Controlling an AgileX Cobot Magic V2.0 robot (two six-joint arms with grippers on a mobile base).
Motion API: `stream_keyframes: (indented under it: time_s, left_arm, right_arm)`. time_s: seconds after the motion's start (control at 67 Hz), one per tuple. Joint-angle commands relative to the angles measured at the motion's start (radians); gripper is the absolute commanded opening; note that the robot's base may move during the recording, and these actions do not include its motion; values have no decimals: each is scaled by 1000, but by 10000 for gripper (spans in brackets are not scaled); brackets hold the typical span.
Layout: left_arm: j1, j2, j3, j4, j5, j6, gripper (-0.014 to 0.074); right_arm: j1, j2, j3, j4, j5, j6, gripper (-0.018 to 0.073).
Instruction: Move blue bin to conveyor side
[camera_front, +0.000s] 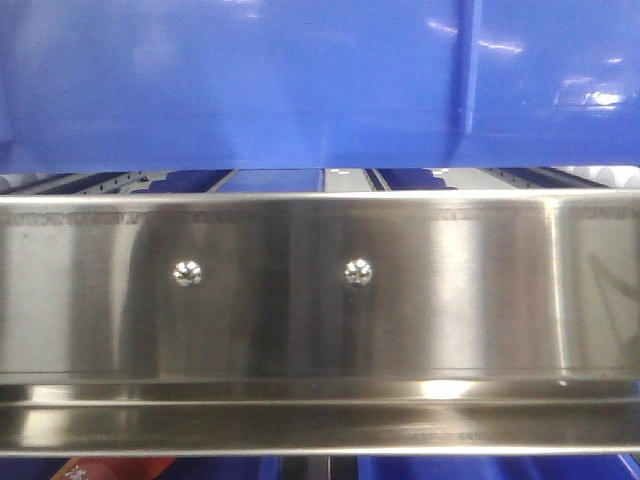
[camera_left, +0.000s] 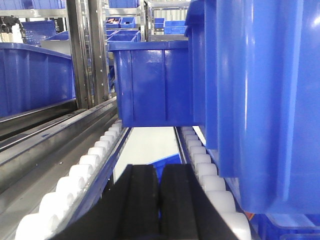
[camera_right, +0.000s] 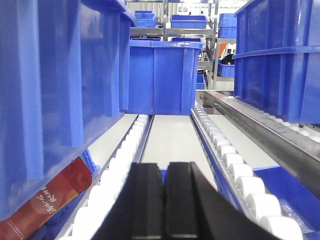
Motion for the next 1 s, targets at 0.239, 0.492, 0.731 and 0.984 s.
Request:
stream_keyframes:
  time_s: [0.239, 0.492, 0.731, 0.984]
  left_arm:
    - [1, -4, -3, -4, -24, 3, -7]
    - [1, -4, -3, -3, -27, 3, -7]
    - [1, -4, -3, 2, -54, 3, -7]
    - [1, -4, -3, -3, -90, 3, -7]
  right_arm:
    - [-3, -3, -1, 6, -25, -8, -69]
    - [-3, -3, -1, 6, -25, -8, -69]
    - [-3, -3, -1, 6, -67, -8, -69]
    - [-3, -3, -1, 6, -149, -8, -69]
